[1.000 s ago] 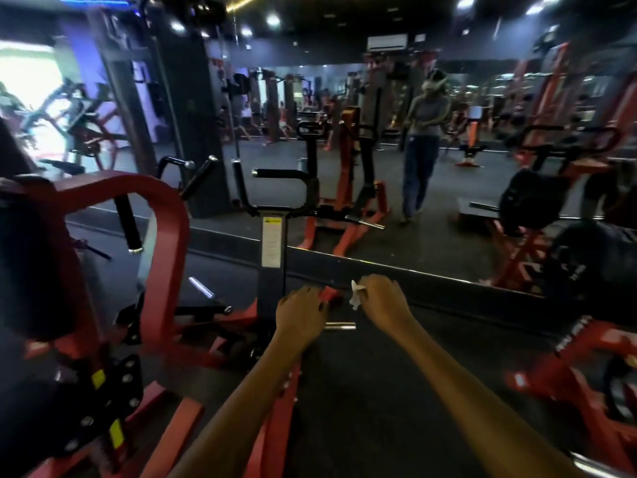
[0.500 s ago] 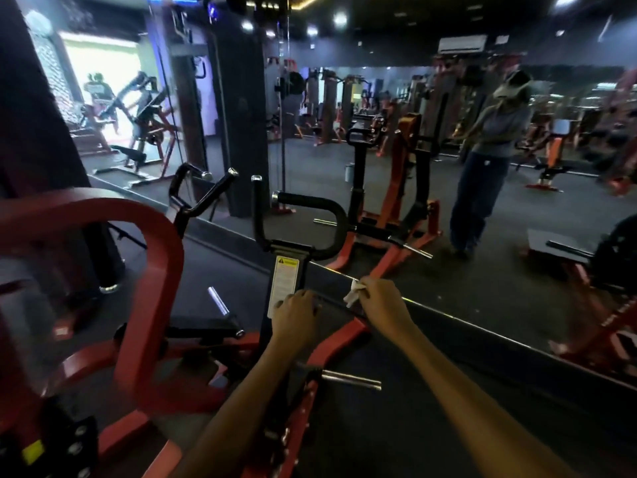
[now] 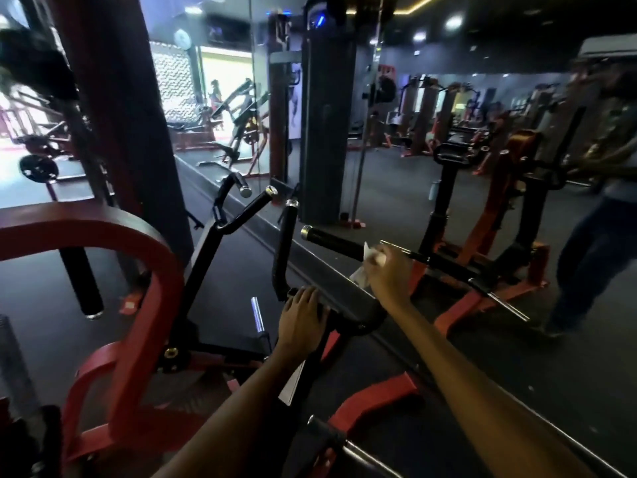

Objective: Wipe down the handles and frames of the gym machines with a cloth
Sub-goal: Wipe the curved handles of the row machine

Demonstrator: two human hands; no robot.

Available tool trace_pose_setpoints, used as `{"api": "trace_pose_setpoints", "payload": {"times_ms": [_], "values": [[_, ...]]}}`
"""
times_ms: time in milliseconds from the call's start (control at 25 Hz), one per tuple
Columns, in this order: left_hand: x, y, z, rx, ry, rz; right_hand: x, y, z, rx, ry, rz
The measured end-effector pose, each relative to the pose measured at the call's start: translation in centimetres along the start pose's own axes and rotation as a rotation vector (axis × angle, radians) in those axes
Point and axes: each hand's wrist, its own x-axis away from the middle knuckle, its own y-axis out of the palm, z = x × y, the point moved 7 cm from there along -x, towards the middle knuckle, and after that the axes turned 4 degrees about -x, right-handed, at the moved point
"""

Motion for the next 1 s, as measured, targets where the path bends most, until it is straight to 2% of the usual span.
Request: {"api": "trace_pose_setpoints", "payload": {"times_ms": [80, 240, 360, 440, 520, 720, 840, 880, 1000], "values": [[-2.3, 2.2, -0.9, -0.039, 0.016, -0.012, -3.8, 1.9, -0.5, 0.063, -0.122, -0.047], [-4.3, 5.3, -2.0, -0.063, 0.161, -0.023, -9.0, 6.9, -1.6, 0.297, -0.384, -0.183], [-4.4, 5.8, -2.8, -0.03, 0.196, 0.111, -10.6, 10.9, -2.8, 0.386, -0.551, -0.377], [-4.1, 5.8, -3.2, -0.016, 0.192, 0.176, -10.0, 13.4, -3.7, 0.493, -0.679, -0.571], [-3.9, 5.8, -3.2, -0.008, 0.19, 0.22, -8.9, 13.7, -3.6, 0.509, -0.751, -0.682], [-3.6, 6.0, -3.8, 0.028, 0.172, 0.301, -7.2, 8.8, -0.3, 0.521, -0.818, -0.691], [-3.8, 6.2, -4.0, 0.035, 0.172, 0.286, -8.6, 10.2, -2.4, 0.474, -0.796, -0.587], [-3.8, 6.3, -4.1, 0.035, 0.166, 0.278, -8.9, 11.7, -3.5, 0.489, -0.8, -0.596], [-3.4, 6.3, -4.0, 0.038, 0.16, 0.3, -7.4, 14.4, -3.6, 0.627, -0.932, -0.775]]}}
